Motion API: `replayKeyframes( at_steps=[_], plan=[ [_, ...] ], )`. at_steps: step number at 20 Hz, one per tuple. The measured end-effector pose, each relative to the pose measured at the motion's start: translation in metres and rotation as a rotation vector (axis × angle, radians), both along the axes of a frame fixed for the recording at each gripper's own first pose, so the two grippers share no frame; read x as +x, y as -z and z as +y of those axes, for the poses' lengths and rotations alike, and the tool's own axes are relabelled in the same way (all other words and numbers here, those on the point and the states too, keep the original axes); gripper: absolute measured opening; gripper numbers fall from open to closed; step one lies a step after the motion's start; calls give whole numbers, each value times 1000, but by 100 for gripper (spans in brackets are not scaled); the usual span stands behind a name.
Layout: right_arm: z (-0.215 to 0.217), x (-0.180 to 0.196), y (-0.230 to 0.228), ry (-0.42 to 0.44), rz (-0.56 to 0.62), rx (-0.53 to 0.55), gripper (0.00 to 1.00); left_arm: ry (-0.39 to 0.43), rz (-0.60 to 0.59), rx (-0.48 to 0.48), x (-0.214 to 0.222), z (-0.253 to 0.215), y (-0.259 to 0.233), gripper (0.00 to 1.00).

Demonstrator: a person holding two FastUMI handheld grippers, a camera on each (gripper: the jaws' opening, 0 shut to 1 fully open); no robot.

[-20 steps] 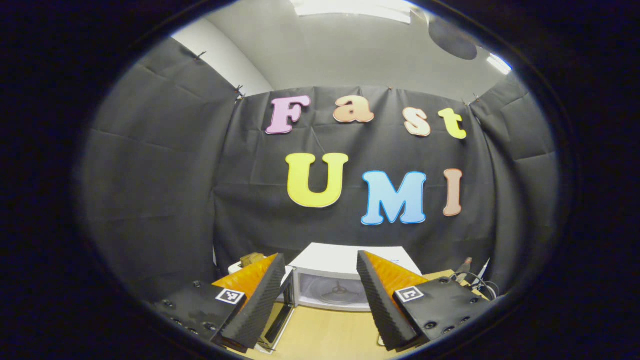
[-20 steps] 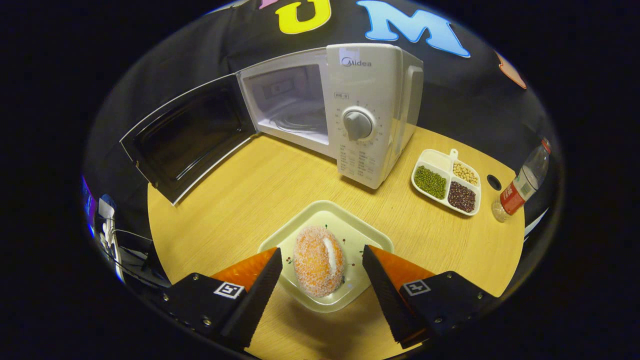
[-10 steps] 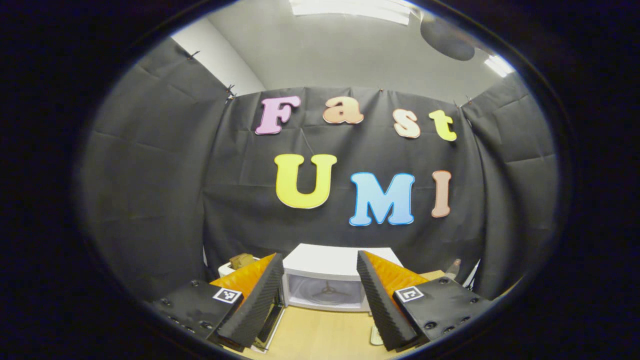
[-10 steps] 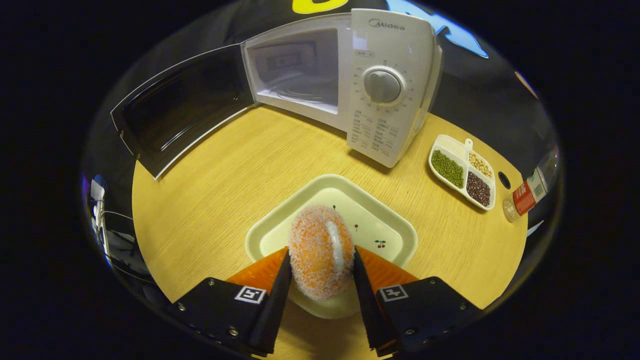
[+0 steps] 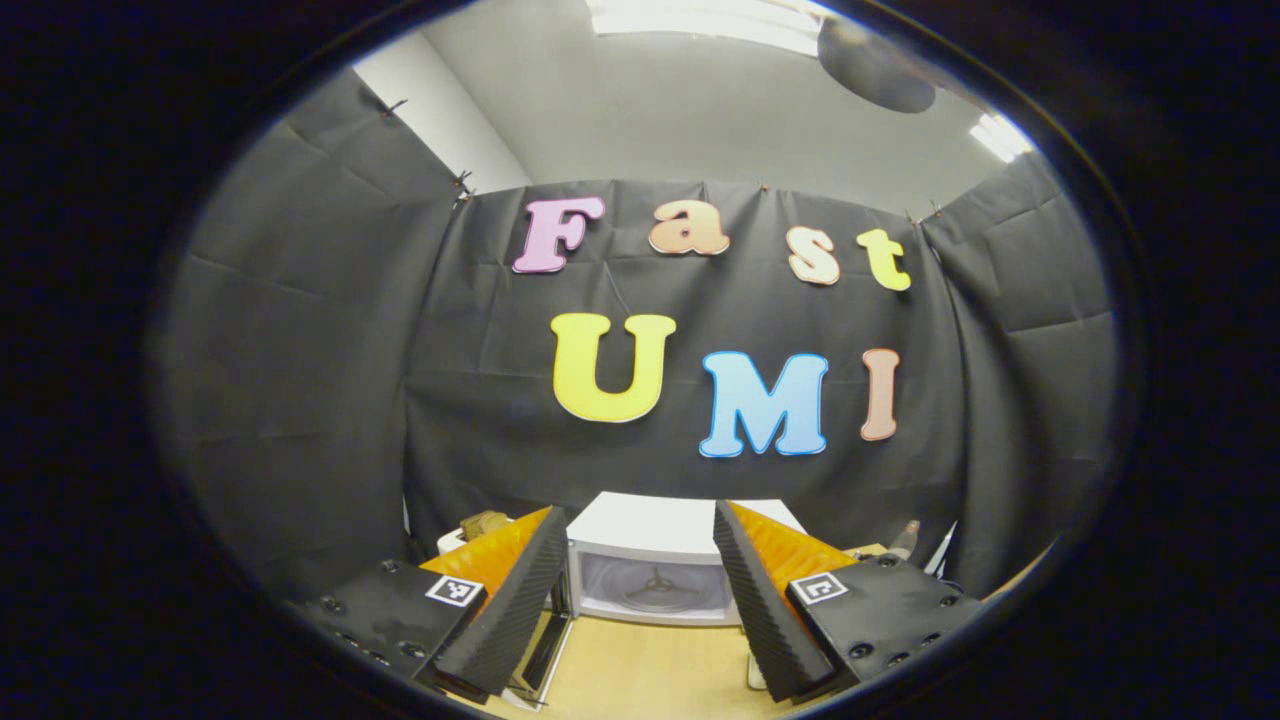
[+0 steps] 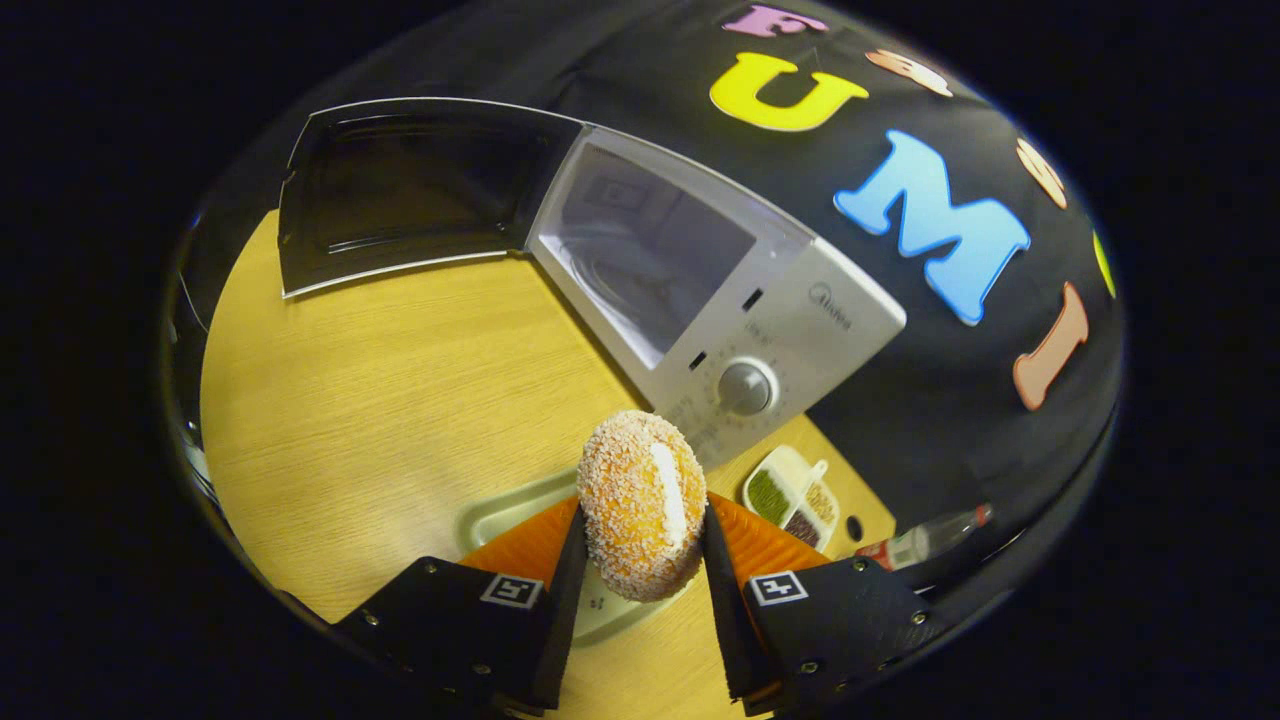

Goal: Open the microwave oven with the left hand, put the food in, and close the microwave oven.

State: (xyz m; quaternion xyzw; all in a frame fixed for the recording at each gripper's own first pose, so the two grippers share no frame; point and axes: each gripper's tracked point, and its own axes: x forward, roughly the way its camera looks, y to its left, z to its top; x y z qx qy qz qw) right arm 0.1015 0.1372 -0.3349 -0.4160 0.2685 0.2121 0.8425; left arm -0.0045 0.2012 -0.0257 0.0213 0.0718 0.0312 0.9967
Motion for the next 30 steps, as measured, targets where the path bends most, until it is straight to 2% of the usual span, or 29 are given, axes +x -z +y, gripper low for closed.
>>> replayKeyframes(
  at_steps=[5,8,14,17,19,20,21,24,25,29,30],
  plan=[
    [41,28,-40,-138,-212,-125,60,15,14,-9,-4,9,8,93],
    [65,42,-43,-208,-281,-180,59,17,10,-6,-10,15,8,93],
    [110,68,-31,-301,-358,-266,59,10,54,123,-35,32,14,93],
    [125,83,-24,-344,-380,-310,59,11,47,130,-42,33,8,93],
    [132,93,-20,-366,-390,-341,59,4,59,147,-50,42,12,99],
    [135,101,-15,-372,-393,-358,59,0,68,154,-51,45,15,94],
    [135,109,-10,-373,-396,-380,59,-2,74,152,-53,49,17,94],
    [133,127,4,-369,-406,-443,59,-5,80,116,-57,57,21,100],
    [134,130,6,-374,-416,-458,59,-11,86,111,-58,62,24,97],
    [151,158,13,-406,-449,-519,59,-27,113,106,-62,80,32,94],
    [154,165,17,-405,-451,-535,59,-32,117,105,-63,84,33,97]
  ],
)
